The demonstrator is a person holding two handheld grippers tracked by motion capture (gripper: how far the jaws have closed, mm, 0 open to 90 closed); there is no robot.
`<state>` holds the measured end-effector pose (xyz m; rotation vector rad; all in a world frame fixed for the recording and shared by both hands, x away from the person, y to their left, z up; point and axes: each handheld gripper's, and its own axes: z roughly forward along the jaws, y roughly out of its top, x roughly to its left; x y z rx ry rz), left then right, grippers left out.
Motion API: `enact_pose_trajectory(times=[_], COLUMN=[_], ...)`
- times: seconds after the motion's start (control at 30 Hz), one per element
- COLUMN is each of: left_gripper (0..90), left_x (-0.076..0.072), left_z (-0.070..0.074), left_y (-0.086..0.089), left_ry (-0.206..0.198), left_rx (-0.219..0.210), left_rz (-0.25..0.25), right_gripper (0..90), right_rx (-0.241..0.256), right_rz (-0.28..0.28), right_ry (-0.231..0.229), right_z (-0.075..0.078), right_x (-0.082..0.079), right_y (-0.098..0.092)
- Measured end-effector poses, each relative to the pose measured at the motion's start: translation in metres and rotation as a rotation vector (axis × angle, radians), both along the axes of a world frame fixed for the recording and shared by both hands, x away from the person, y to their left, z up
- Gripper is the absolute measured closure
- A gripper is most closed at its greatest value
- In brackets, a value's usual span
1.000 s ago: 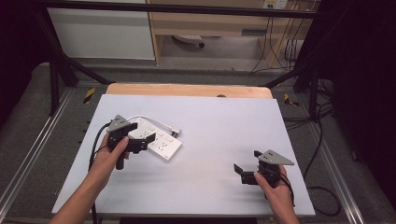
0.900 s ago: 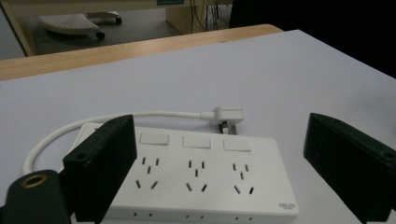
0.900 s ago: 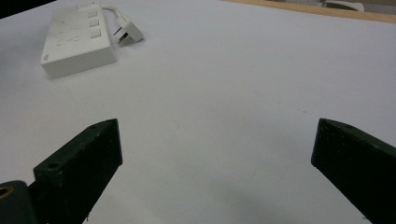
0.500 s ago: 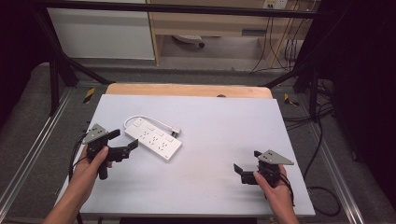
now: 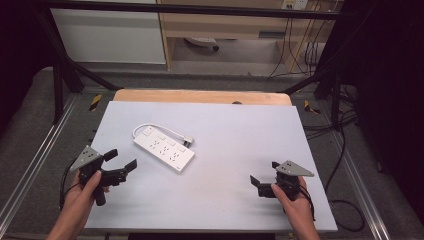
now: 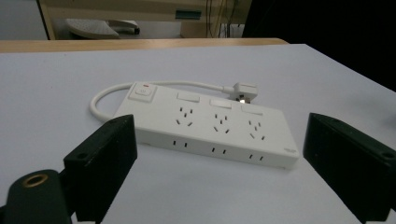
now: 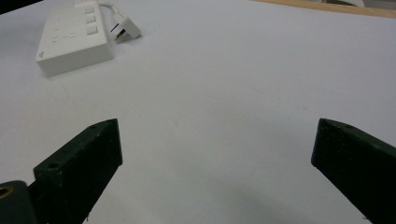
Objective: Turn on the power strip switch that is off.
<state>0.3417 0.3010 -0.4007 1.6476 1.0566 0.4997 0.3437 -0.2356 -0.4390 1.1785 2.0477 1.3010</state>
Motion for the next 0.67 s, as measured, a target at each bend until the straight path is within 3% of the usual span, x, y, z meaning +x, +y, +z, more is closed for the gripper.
enact_pose_trajectory(times=[0.13,0.27,0.4,0.47,0.6,0.67], left_gripper=[10.0,10.0,10.4,10.9,10.8,11.5], left_x=[-0.008,-0.014,-0.015,-0.015,-0.016,-0.017], left_z=[-0.01,-0.024,-0.036,-0.039,-0.049,-0.048], left_y=[-0.003,-0.009,-0.016,-0.019,-0.022,-0.025], left_ry=[0.027,0.06,0.127,0.139,0.174,0.161], left_rx=[0.004,0.036,0.093,0.124,0.162,0.167], left_rz=[-0.016,-0.043,-0.078,-0.094,-0.113,-0.121], right_gripper=[2.2,2.2,2.2,2.3,2.2,2.3], right_rx=[-0.002,-0.008,-0.014,-0.022,-0.036,-0.055], right_rz=[0.0,0.0,-0.005,-0.009,-0.027,-0.052], right_ry=[0.001,0.002,0.007,0.008,0.031,0.063], right_z=[0.0,-0.001,-0.002,-0.003,-0.006,-0.011], right_x=[0.0,0.001,0.002,0.002,0.004,0.007], right_y=[0.0,0.0,-0.001,-0.001,-0.002,-0.002])
